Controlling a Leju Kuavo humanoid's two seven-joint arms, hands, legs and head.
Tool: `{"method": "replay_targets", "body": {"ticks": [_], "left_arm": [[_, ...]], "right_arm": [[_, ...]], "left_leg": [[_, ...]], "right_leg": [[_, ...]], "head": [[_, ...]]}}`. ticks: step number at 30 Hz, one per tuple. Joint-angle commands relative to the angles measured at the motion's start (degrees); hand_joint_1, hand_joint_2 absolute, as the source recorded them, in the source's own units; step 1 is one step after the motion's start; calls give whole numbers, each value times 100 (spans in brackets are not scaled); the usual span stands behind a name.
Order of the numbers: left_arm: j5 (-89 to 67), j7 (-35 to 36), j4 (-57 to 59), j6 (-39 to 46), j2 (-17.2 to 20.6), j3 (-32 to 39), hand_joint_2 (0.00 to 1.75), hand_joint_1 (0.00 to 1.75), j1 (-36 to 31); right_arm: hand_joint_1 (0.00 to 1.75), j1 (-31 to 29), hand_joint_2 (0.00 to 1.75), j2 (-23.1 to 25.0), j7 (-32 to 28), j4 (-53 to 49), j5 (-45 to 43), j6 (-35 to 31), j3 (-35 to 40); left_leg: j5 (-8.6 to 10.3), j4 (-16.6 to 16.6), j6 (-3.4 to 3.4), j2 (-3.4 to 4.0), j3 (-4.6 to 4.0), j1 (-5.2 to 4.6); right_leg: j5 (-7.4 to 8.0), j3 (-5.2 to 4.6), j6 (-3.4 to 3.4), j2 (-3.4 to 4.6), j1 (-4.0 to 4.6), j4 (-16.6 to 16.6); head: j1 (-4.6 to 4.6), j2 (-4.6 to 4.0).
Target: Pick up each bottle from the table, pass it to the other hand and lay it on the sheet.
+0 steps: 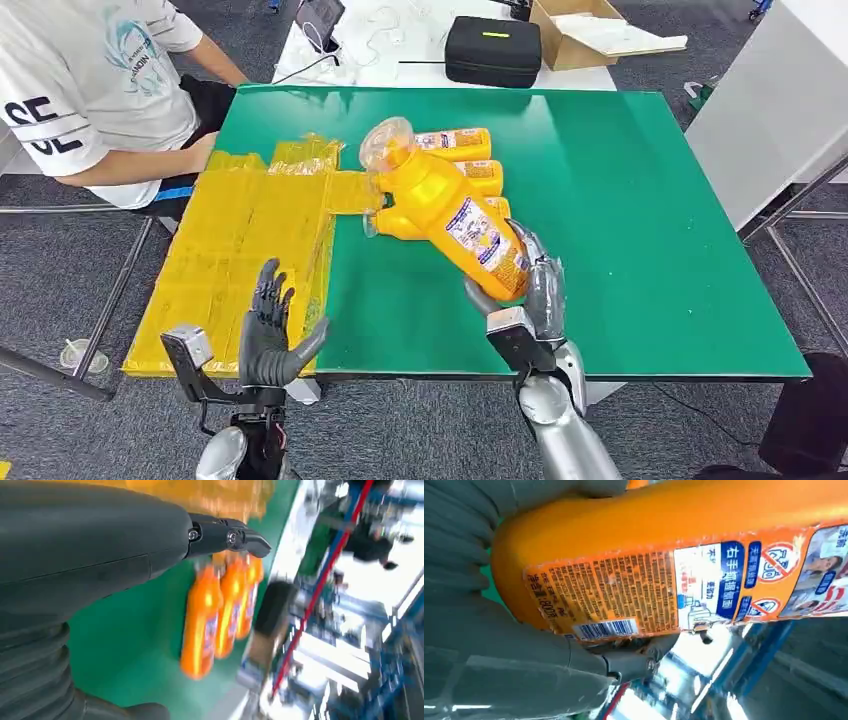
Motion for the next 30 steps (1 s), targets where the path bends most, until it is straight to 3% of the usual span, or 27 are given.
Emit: {"method": "replay_targets", "body": {"ticks": [1,2,3,12,27,28,29,30], "left_arm": [[223,95,148,-656,310,-532,175,0,-326],[221,115,170,-664,304,-551,175,0,-343],[218,135,201,-666,300,-564,175,0,-361],[167,179,533,-626,256,-541,175,0,-497],[116,192,550,-914,284,-588,175,0,-470],[90,173,553,-938,295,-593,175,140,-464],[91,163,554,-941,287,-571,175,175,-453],[137,143,553,-1057,280,-554,175,175,-437]], "right_arm": [[175,-212,175,489,-475,1808,85,649,688],[175,-241,175,556,-482,1946,52,701,752],[175,-296,175,573,-490,2079,81,773,885],[175,-491,175,747,-307,2802,255,1026,1408],[175,-609,175,883,-238,3170,307,1012,1573],[175,-607,175,887,-228,3127,286,1012,1554],[175,-613,175,886,-209,3103,280,1030,1552],[175,-614,175,881,-154,3082,301,1046,1566]], "left_leg": [[-8,-11,0,18,35,4],[-19,-19,1,30,70,6],[-10,-10,0,20,38,5],[-7,-11,2,20,35,5],[-3,-7,1,9,20,4],[-8,-9,2,12,34,5],[-5,-8,2,11,24,3],[-16,-12,5,22,61,6]], "right_leg": [[-3,30,-12,11,7,-12],[-10,63,-22,16,12,-20],[-5,32,-13,12,8,-11],[-3,31,-11,11,6,-12],[-4,17,-9,1,5,-6],[-7,31,-12,1,7,-9],[-5,21,-9,2,4,-7],[-13,57,-19,5,10,-14]], "head": [[0,0],[2,0],[0,0],[2,0],[2,0],[2,0],[2,0],[0,0]]}}
